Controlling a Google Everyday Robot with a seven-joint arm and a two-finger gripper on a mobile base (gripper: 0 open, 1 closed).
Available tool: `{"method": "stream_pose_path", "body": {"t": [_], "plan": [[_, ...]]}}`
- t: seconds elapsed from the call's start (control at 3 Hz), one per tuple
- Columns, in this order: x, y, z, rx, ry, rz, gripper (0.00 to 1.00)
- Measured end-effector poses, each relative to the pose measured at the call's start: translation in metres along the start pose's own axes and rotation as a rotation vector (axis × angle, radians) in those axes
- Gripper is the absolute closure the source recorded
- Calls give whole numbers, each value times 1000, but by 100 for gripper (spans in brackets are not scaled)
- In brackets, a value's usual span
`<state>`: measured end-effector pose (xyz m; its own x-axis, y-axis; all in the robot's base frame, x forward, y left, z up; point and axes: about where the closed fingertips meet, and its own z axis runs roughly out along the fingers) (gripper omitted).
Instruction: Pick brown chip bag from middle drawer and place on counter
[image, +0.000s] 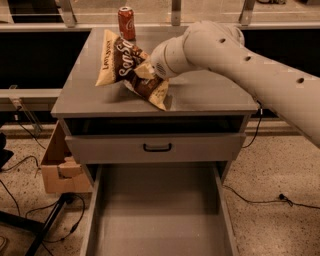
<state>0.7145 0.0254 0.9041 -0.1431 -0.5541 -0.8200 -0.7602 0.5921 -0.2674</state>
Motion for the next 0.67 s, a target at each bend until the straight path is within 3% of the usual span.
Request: {"method": "stream_pose_path", "body": {"t": [0.67], "plan": [[-1, 3, 2, -5, 0, -2, 0]]}}
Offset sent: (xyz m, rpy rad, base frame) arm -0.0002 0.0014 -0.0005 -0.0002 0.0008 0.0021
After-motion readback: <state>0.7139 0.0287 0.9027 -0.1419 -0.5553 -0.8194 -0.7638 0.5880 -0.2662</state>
